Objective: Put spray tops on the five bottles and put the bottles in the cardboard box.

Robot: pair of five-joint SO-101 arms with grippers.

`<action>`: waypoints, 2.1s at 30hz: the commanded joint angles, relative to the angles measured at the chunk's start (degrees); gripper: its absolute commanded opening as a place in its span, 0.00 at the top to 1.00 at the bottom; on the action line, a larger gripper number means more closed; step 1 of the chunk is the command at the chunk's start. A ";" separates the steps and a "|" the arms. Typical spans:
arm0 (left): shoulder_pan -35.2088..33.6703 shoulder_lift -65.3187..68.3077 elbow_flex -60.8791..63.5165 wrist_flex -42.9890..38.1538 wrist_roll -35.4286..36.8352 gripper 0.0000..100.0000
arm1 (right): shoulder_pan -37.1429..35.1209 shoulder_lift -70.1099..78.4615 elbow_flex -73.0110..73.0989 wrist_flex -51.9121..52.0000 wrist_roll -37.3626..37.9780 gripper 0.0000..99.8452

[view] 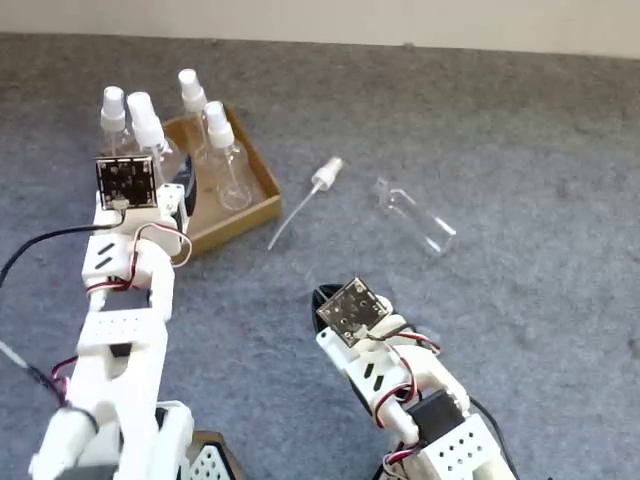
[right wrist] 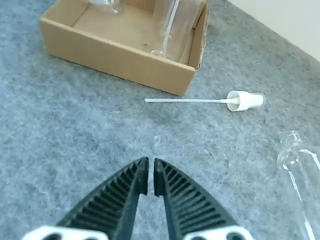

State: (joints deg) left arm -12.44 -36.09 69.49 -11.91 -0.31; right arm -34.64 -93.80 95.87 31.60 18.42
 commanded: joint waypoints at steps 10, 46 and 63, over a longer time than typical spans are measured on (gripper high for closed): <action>-4.09 20.09 -0.92 -22.51 -0.09 0.87 | 0.48 -0.48 3.56 -1.89 0.62 0.97; -7.25 48.40 -14.37 -37.80 5.63 0.87 | 0.48 -0.57 3.56 -1.89 0.62 0.97; -7.34 50.51 -12.88 -37.89 4.66 0.84 | 0.48 -0.57 3.56 -1.89 0.62 0.97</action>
State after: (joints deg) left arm -19.03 14.37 56.48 -49.54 4.44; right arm -34.64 -93.80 95.87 31.52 18.42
